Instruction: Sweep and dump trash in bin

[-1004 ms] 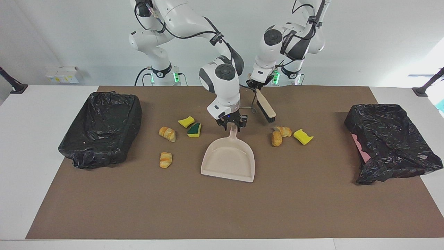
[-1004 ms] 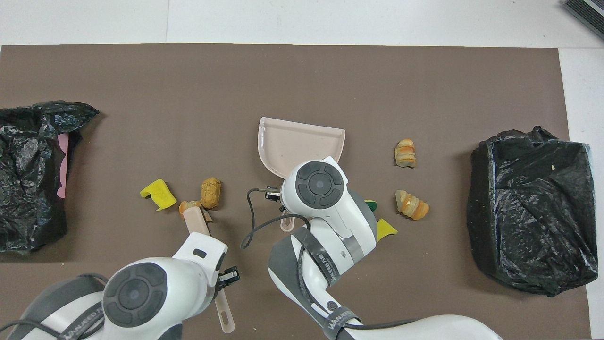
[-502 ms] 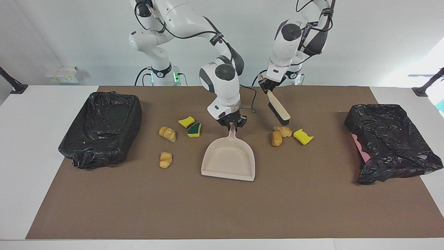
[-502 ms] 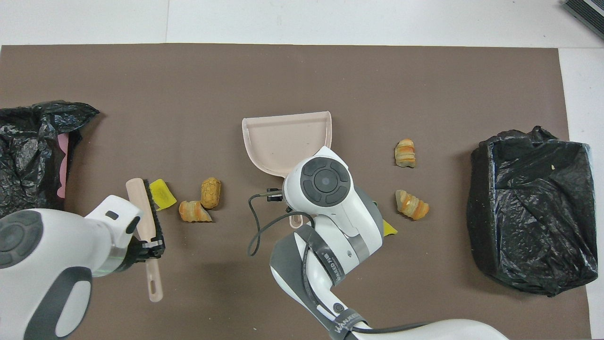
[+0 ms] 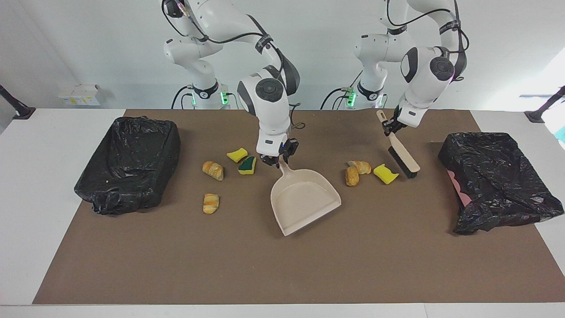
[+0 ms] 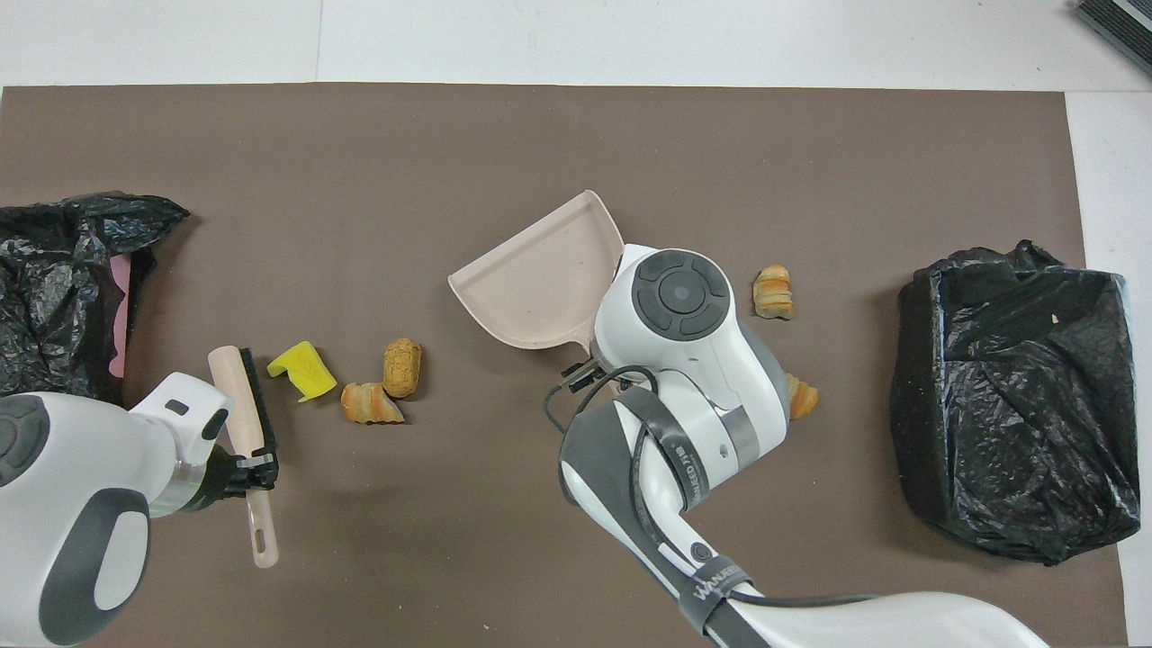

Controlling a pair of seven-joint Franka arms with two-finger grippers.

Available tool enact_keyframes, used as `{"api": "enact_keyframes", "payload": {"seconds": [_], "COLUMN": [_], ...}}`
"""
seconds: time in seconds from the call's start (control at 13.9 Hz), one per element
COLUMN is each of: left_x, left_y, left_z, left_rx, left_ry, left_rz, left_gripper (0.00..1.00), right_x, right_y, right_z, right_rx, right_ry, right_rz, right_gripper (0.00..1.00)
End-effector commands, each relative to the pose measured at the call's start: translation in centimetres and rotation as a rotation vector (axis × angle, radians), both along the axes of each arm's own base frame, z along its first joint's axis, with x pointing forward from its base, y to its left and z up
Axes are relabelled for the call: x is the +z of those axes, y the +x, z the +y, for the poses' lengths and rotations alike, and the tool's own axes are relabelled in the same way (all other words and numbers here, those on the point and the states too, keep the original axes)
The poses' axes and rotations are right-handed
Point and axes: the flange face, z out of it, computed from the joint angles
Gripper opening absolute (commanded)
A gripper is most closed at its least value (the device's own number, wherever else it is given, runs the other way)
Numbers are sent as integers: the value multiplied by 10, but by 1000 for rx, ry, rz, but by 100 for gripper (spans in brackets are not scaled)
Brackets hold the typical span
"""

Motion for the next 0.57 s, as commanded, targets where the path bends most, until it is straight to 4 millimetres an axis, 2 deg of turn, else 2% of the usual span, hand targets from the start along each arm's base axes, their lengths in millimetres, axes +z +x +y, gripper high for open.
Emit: {"api": "enact_keyframes", "payload": {"seconds": [0.0,0.22,0.36,0.5], "left_x": [-21,-39,-39,-44], "left_y": [-3,2,12,14], "left_z": [-36,-72,-93,-108], "left_rx": [9,6,-14,-36], "left_ry": [31,45,49,46], "left_rz": [-7,-13,-13,-11], "left_gripper": [0,0,0,0], "right_x": [4,2,0,-2], "right_y": [3,11,14,14], "right_z": [-14,-32,-39,-44], "right_rx": [172,359,514,606], "right_ry": [-15,-41,-40,-49], "right_rz": [10,1,2,8], "right_gripper": [0,0,0,0]}}
